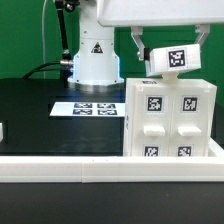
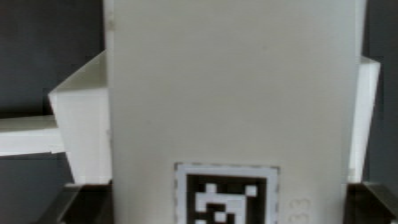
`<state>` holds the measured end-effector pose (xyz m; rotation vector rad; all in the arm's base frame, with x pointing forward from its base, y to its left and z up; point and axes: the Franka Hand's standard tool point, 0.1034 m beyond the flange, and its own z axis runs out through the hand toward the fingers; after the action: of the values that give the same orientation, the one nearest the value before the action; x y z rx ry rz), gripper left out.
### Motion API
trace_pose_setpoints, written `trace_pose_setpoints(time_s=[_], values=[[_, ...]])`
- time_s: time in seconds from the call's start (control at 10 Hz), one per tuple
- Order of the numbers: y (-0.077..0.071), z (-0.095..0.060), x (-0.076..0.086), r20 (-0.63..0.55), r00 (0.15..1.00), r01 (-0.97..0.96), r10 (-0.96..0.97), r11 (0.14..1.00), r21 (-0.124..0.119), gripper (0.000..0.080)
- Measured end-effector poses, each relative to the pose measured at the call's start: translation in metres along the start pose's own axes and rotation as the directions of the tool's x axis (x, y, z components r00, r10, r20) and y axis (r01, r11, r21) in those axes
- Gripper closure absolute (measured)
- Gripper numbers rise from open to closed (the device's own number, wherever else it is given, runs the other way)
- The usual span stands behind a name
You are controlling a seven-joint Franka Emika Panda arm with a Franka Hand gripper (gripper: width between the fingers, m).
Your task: Assemble cabinet
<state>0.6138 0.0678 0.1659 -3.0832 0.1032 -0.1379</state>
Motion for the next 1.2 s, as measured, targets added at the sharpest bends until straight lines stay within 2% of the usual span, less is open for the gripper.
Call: trace_pose_setpoints(time_s=[0.4,0.6,0.9,1.2], values=[[0.0003,0.0006,0.0003,-0.003,0.998,-0.062,0.062,0.998,0.0,0.0245],[-0.0001,0.0006,-0.0005,-0.01,0.974,-0.228,0.228,0.974,0.002,0.0243],[-0.0008,0.0005,-0.0006,-0.007,0.867,-0.497,0.498,0.867,0.008,0.0243],[-0.0025,0.001,0.0004,-0.007,0.722,-0.692,0.692,0.722,0.021,0.0243]])
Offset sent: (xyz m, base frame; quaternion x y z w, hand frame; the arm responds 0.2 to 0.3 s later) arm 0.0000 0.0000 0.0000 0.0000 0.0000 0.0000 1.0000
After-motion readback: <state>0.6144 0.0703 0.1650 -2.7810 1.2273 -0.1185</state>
